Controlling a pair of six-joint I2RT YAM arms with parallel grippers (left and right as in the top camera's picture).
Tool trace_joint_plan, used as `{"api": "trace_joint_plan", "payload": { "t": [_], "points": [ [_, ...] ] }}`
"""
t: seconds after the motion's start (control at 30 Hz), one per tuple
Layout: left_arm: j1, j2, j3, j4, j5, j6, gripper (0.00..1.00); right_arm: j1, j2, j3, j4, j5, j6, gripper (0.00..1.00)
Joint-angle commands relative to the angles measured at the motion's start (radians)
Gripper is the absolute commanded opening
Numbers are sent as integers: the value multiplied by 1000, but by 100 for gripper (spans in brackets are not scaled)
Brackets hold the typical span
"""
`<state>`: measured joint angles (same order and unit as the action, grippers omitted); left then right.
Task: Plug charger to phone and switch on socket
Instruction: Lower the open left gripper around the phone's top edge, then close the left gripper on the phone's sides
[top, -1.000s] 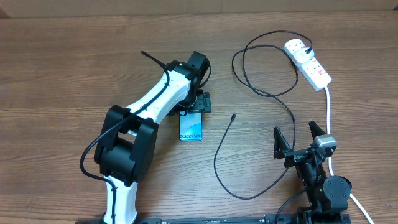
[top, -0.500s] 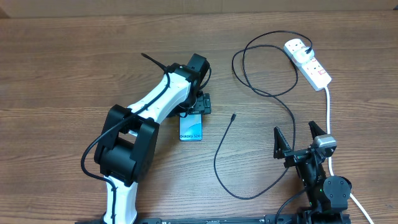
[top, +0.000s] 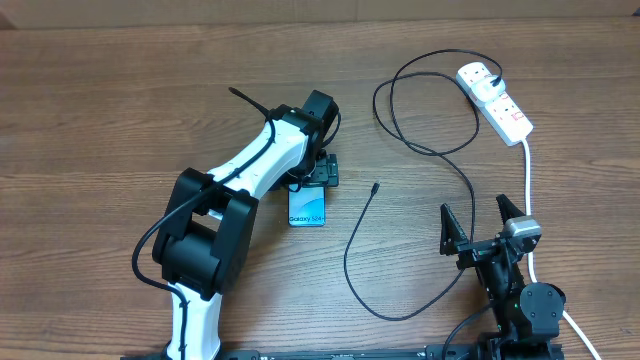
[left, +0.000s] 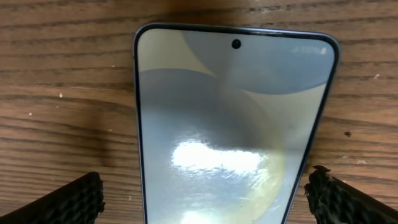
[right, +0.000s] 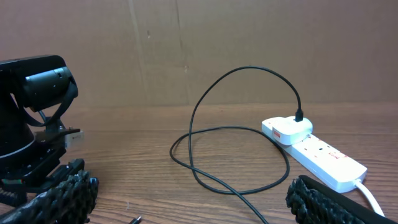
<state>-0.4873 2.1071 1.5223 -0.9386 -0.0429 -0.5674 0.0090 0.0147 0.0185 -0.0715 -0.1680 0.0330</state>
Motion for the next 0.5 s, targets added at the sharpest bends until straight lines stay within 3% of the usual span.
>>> {"api": "trace_joint_plan", "payload": {
  "t": [0.0, 0.47],
  "points": [
    [-13, 16, -13, 10, -20, 18, 100, 5, -11, -11, 4, 2, -1, 100],
    [-13, 16, -14, 16, -20, 17, 100, 5, -11, -11, 4, 2, -1, 100]
  ]
}}
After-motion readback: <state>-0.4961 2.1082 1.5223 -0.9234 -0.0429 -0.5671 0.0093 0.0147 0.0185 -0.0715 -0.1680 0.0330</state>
